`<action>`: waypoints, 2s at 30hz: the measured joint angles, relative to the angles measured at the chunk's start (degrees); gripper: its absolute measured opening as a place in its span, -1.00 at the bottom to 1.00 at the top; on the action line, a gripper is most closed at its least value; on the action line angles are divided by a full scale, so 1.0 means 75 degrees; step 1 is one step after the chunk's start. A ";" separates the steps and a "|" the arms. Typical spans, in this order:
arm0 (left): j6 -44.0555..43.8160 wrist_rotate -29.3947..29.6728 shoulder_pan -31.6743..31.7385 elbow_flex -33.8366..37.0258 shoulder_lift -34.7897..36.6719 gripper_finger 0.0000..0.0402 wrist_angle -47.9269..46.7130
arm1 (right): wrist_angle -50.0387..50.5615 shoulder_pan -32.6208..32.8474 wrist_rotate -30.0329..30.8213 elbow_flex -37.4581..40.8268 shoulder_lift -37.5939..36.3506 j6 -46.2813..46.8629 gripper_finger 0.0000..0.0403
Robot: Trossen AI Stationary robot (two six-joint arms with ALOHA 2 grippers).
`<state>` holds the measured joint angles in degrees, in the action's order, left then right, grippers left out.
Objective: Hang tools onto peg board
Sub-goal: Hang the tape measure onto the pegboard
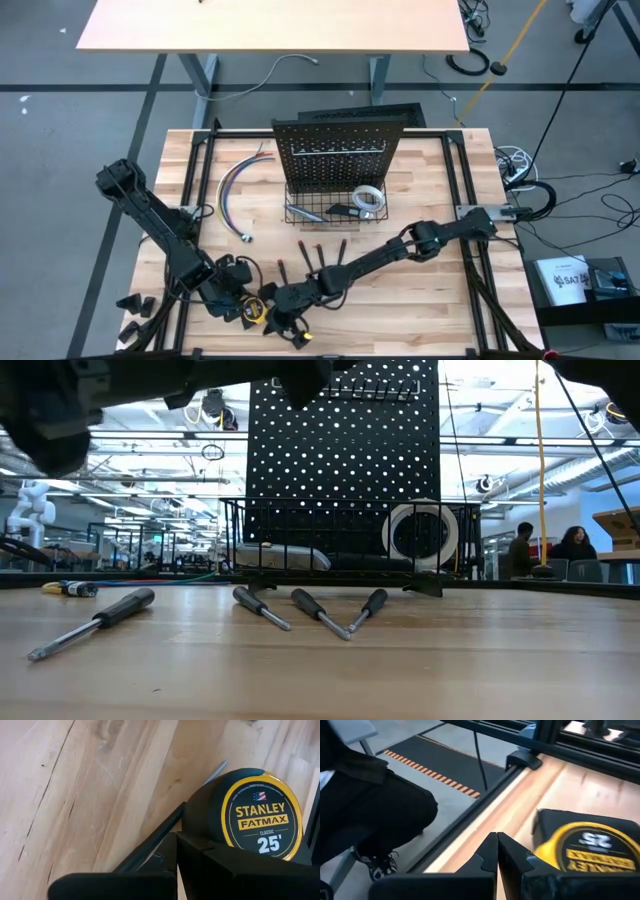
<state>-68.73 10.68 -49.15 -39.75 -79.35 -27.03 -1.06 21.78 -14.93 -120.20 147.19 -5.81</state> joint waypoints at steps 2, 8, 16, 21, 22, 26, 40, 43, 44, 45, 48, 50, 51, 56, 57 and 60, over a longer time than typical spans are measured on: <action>0.0003 -0.0002 0.0000 0.0000 0.0000 -0.98 0.0004 | -0.0038 0.0018 -0.0026 -0.0003 0.0061 0.0042 -1.00; 0.0000 -0.0001 0.0006 0.0001 0.0000 -0.98 0.0157 | 0.0036 0.0007 0.0587 -0.0009 0.0089 0.0027 -1.00; 0.0004 0.0001 0.0007 0.0006 0.0003 -0.98 0.0829 | 0.0547 -0.0080 0.0672 -0.0004 0.0089 0.0051 -1.00; 0.0050 0.0201 0.0012 0.0012 0.0009 -0.98 0.0637 | 0.0952 -0.0044 0.2151 -0.0018 0.0059 0.0045 -1.00; 0.0067 0.0305 0.0015 0.0012 0.0009 -0.98 0.0612 | 0.0972 -0.0045 0.2259 -0.0018 0.0059 0.0052 -1.00; 0.0145 0.0614 0.0015 0.0015 0.0031 -0.98 0.0419 | 0.1073 -0.0079 0.2615 -0.0015 0.0054 0.0054 -1.00; 0.1894 0.1869 0.0526 -0.0013 0.0769 -0.98 0.0228 | 0.5256 -0.0280 0.3985 -0.0033 -0.1576 0.0433 -1.00; 0.2049 0.1902 0.0540 -0.0015 0.1083 -0.98 0.0187 | 0.6098 -0.0338 0.3930 0.0011 -0.1672 0.0778 -1.00; 0.2071 0.1900 0.0500 -0.0015 0.1185 -0.98 0.0206 | 0.6275 -0.0357 0.3912 0.0011 -0.1741 0.0908 -1.00; 0.2051 0.1905 0.0443 -0.0015 0.1246 -0.98 0.0288 | 0.6406 -0.0362 0.3900 0.0011 -0.1807 0.1021 -1.00; 0.2012 0.2008 0.0183 -0.0011 0.1124 -0.98 0.0773 | 0.6376 -0.0216 0.3039 -0.0021 -0.1867 0.1295 -1.00; 0.2047 0.2022 0.0014 -0.0006 0.0929 -0.98 0.1389 | 0.6588 -0.0064 0.2347 0.0006 -0.1826 0.1378 -1.00; 0.2098 0.2014 -0.0093 -0.0009 0.0809 -0.98 0.1688 | 0.6734 0.0025 0.2182 0.0008 -0.1817 0.1418 -1.00; 0.3303 0.1783 -0.0574 -0.0008 0.0127 -0.98 0.3076 | 0.7100 0.0257 0.2179 0.0005 -0.1826 0.1633 -1.00; 0.3513 0.1776 -0.0636 -0.0009 0.0004 -0.98 0.3208 | 0.7107 0.0268 0.2185 0.0006 -0.1826 0.1711 -1.00; 0.3813 0.1759 -0.0732 -0.0006 -0.0306 -0.98 0.3361 | 0.7323 0.0335 0.2451 0.0003 -0.1877 0.2036 -1.00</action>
<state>-40.13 23.87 -54.64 -39.79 -81.65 -1.82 53.86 24.30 3.45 -120.18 133.11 9.46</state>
